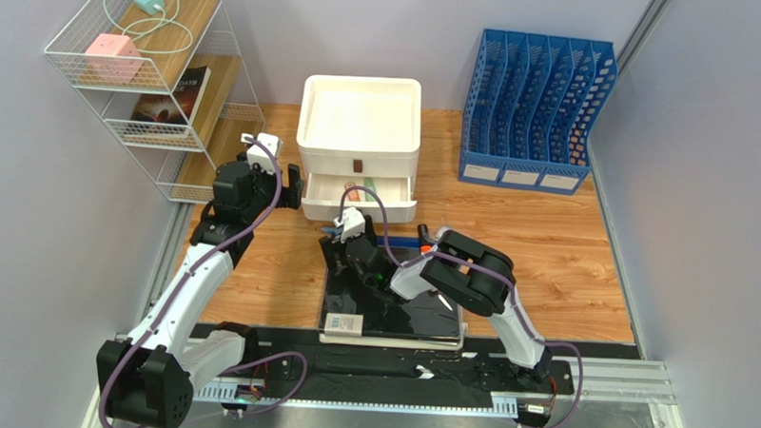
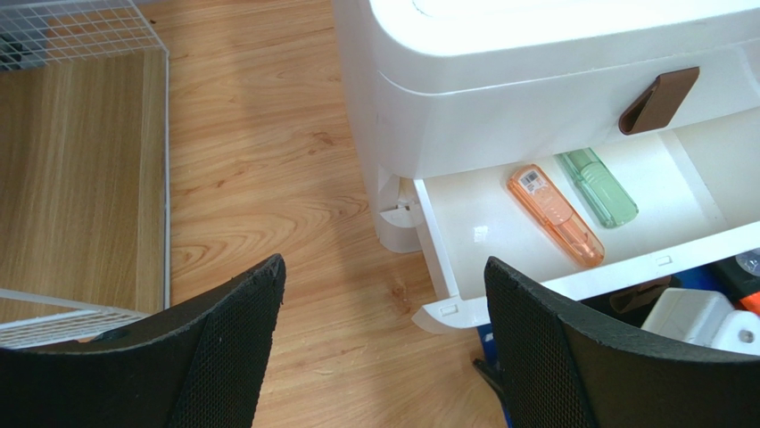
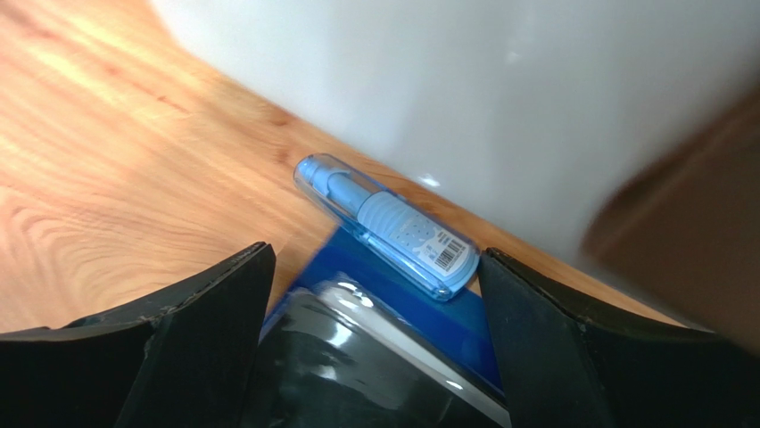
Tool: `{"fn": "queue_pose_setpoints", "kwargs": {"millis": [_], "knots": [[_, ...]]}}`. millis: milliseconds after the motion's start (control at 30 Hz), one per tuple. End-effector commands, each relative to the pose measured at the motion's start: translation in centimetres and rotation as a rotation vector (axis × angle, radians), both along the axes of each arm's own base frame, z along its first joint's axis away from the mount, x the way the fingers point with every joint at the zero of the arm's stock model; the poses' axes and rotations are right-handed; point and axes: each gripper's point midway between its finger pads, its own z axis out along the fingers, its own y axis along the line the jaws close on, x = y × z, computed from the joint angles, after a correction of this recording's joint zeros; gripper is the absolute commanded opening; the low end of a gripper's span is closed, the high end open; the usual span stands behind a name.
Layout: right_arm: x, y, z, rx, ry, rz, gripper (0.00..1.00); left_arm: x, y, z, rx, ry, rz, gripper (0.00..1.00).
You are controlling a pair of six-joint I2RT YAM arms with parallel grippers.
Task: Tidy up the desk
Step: Pick up the stationery from the center of the board.
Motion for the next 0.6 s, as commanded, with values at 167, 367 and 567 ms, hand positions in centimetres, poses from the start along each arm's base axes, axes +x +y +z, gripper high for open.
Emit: {"fn": "queue_pose_setpoints", "kwargs": {"millis": [167,367,567], "knots": [[-2.5,5.0,-1.5,-0.030,0.047,0.157,0.89,0.1,0.1,1.3,0.004,-0.051,-0.009,0.87],[-4.1,7.9,-1.6,-0.044,0.048,0.237,0.89,0.1,0.1,1.3,0.005,-0.051,-0.006,0.87],[-6.2,10.5,-0.9,-0.054,0.038,0.309,0.89,0.1,0.2,1.3,0.007,-0.053,-0.002,0.87]]}}
